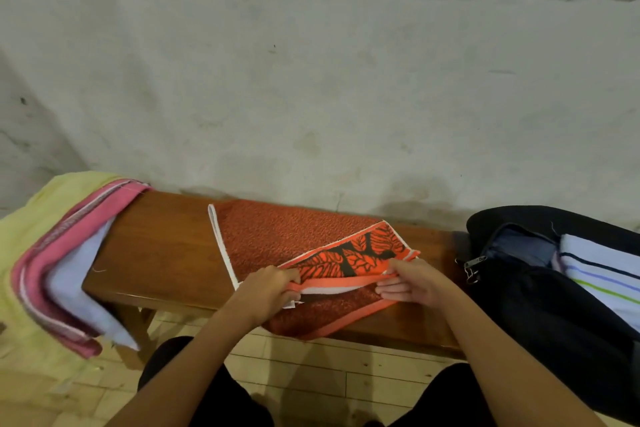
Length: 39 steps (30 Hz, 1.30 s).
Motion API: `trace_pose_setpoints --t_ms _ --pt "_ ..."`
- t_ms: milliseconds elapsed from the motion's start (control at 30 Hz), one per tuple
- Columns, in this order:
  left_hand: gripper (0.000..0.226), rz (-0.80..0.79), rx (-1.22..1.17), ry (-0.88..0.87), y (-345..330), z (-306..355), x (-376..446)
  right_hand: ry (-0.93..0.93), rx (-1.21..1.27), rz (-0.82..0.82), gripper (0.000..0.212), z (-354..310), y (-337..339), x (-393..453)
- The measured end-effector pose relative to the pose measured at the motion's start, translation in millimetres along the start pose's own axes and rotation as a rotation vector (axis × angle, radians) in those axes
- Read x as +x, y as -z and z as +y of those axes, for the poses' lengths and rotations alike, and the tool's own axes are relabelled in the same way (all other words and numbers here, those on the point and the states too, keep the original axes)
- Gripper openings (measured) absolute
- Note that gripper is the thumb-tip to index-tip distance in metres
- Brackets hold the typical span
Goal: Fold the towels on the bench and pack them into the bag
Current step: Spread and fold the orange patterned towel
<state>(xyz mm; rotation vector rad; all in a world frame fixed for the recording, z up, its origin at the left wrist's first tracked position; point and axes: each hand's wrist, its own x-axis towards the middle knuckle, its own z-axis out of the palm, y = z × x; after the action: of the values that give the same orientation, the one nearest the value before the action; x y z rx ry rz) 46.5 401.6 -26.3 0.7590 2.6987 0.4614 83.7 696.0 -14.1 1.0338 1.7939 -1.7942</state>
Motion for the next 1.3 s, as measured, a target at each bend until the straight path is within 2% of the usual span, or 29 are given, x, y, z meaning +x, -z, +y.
trace_pose_setpoints --t_ms 133,233,333,367,433,500,567,700,800,900,1000,1100,1200,1300 --pt "0.014 0.110 0.040 -0.065 0.8 -0.1 -18.8 0.020 -0.003 0.038 0.013 2.4 1.2 -3.2" --pt "0.042 0.347 0.247 -0.233 -1.0 4.9 -25.8 0.032 -0.004 0.072 0.014 4.7 2.4 -5.5" --pt "0.031 0.493 0.382 -0.311 -9.2 19.9 -33.9 0.055 0.045 0.101 0.014 7.8 2.1 -4.8" --pt "0.030 0.485 0.405 -0.331 -16.1 24.8 -35.9 0.065 0.062 0.117 0.015 8.6 2.0 -5.1" --pt "0.045 0.396 0.412 -0.314 -34.5 27.8 -39.0 0.089 0.067 0.154 0.014 9.7 2.4 -4.7" --pt "0.064 0.331 0.363 -0.238 -50.4 24.5 -43.5 0.120 0.037 0.183 0.012 10.8 3.9 -5.3" --pt "0.071 0.331 0.283 -0.160 -53.8 22.0 -47.9 0.162 -0.034 0.217 0.010 12.9 6.3 -5.1" --pt "0.072 0.361 0.243 -0.082 -49.8 21.2 -52.0 0.213 -0.116 0.295 0.008 17.8 8.0 -5.7" --pt "0.074 0.364 0.294 -0.058 -42.3 17.1 -48.9 0.165 -0.157 0.304 0.016 21.4 8.3 -6.4" --pt "0.065 0.406 0.331 -0.017 -32.4 -0.6 -40.0 0.071 -0.196 0.234 0.025 30.0 4.1 -12.6" --pt "0.058 0.375 0.338 0.044 -14.5 -16.9 -26.7 -0.001 -0.169 0.126 0.021 37.6 -3.6 -26.9" --pt "0.066 0.374 0.422 -0.018 -2.4 -23.4 -19.4 0.023 -0.161 0.125 0.019 40.8 -4.2 -31.0" --pt "0.059 0.421 0.405 -0.098 -1.0 -29.0 -22.5 0.082 -0.150 0.184 0.016 44.9 1.0 -26.9" --pt "0.059 0.398 0.378 -0.126 -7.5 -32.9 -29.5 0.163 -0.291 0.252 0.012 50.4 7.7 -23.9"
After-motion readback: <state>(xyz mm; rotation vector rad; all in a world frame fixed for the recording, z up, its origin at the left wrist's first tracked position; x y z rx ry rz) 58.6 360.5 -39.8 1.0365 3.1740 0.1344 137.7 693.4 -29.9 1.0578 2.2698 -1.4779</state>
